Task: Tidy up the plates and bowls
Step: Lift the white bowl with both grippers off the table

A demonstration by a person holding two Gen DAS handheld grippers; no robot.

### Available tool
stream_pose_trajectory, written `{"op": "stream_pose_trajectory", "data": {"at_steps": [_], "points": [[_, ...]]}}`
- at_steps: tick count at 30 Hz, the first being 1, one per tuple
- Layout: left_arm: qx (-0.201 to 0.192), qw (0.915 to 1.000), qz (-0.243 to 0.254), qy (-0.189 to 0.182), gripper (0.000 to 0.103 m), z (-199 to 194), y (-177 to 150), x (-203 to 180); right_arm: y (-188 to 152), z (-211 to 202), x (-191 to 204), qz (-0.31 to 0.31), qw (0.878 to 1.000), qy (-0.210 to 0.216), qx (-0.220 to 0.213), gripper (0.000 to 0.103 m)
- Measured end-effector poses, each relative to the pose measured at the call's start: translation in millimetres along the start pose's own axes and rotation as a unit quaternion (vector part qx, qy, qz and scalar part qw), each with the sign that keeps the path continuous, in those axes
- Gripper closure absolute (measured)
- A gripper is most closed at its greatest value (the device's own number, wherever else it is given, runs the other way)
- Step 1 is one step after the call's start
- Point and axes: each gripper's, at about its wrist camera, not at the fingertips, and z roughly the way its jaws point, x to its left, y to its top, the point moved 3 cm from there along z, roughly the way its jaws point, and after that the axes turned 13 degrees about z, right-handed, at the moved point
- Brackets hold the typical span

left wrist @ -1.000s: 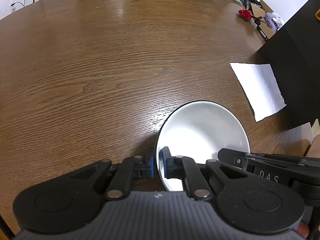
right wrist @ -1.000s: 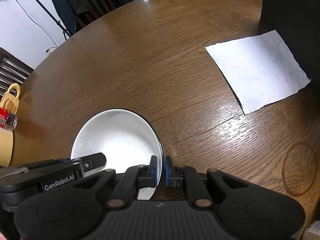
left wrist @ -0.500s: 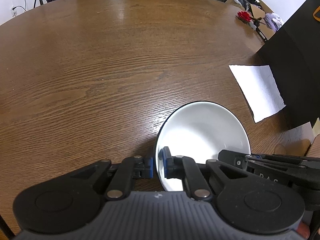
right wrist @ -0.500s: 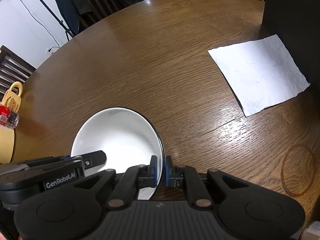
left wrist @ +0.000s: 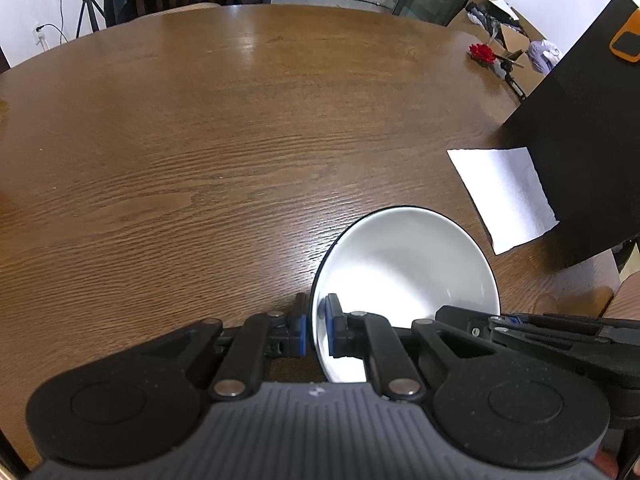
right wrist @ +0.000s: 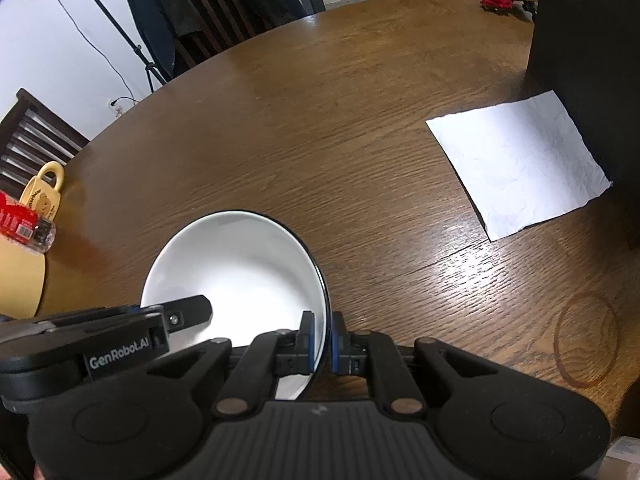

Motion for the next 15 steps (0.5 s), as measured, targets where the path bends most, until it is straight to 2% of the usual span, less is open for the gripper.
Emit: {"op": "stream_pose_trajectory", "data": {"at_steps": [15], "points": [[-0.024, 0.9994, -0.018, 0.02, 0.094, -42, -20, 5, -20, -30, 24, -0.028, 0.999, 0.016, -0.01, 0.096]]}}
